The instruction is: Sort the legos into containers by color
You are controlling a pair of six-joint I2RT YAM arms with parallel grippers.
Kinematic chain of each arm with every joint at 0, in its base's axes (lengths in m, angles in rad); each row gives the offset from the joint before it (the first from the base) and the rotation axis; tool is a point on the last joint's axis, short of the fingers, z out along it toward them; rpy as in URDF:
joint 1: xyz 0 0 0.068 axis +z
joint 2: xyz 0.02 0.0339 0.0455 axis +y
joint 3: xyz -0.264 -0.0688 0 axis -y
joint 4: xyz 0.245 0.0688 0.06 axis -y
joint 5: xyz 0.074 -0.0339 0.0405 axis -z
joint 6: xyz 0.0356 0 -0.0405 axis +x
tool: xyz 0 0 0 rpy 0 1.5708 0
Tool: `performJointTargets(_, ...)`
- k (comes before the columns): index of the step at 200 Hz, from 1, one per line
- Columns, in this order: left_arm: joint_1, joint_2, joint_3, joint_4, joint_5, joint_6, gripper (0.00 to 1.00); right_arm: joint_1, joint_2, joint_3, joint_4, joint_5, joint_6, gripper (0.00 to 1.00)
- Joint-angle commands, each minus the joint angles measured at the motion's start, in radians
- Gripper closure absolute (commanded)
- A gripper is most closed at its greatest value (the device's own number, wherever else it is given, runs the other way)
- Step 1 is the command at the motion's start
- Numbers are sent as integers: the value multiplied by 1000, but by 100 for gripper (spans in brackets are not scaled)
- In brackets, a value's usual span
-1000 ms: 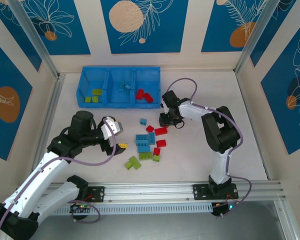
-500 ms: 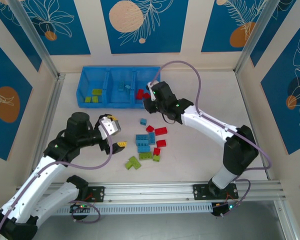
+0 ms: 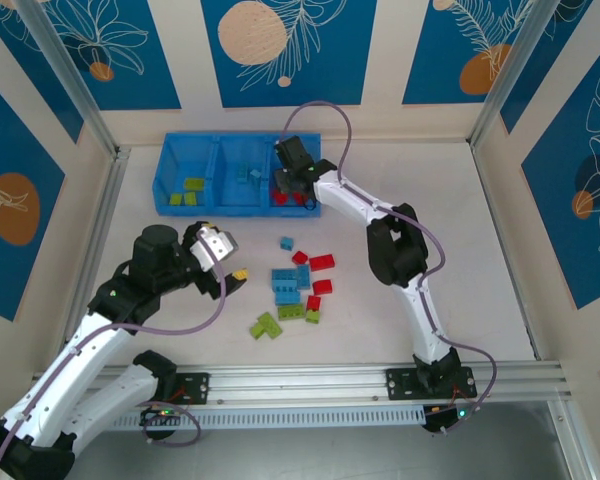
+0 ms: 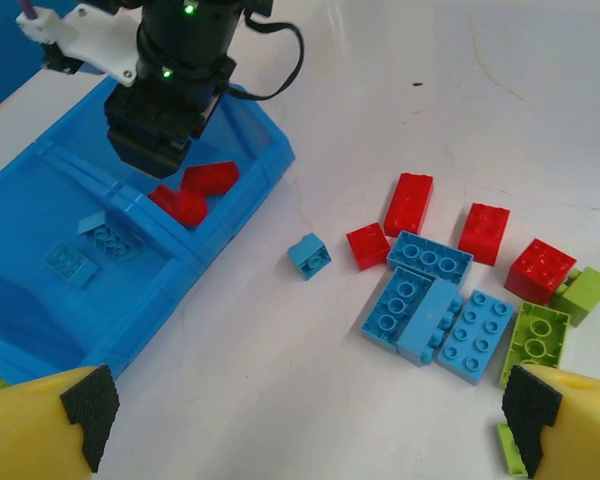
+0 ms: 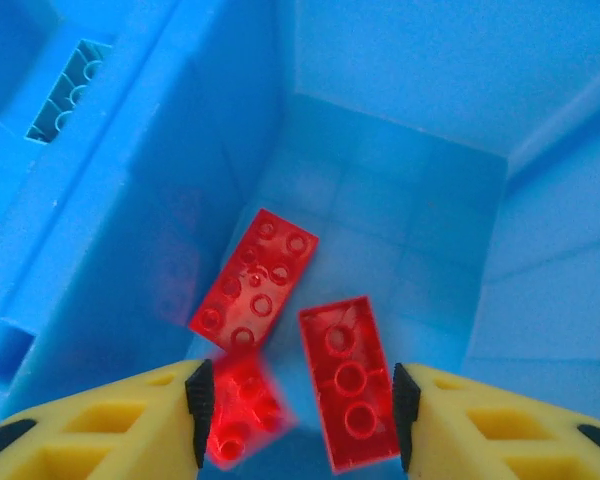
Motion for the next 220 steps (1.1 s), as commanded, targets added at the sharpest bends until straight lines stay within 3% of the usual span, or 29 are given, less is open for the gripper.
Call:
performJointTargets(1,-5,-2,-11,36,-54,-53,0,14,-84,81,-96,-45,26,46)
performJointTargets(29,-6,23,-1,37,-102,-113,0,16,-263,-15,-159,-125,65,45)
performJointTargets(58,-6,71,21,31,-91,-190,1,18,-549,-293,-139,-308,112,44)
performJointTargets(94,-86,336,259,-212,-107,-426,4,11,-916,-650,-119,-478,181,32)
performJointTargets(123,-176,513,279,-115,-170,-585,4,-19,-1119,-825,-177,-467,324,21)
performJointTargets(149,-181,722,365,-75,-207,-676,15,-42,-1217,-883,-227,-445,392,17)
performJointTargets(163,-181,824,405,-29,-204,-682,16,-43,-1245,-919,-227,-434,463,16)
performJointTargets(186,-179,978,457,38,-237,-680,17,-30,-1258,-978,-157,-576,510,16)
performJointTargets(220,-177,1138,573,50,-304,-658,17,22,-1245,-969,-211,-506,498,13)
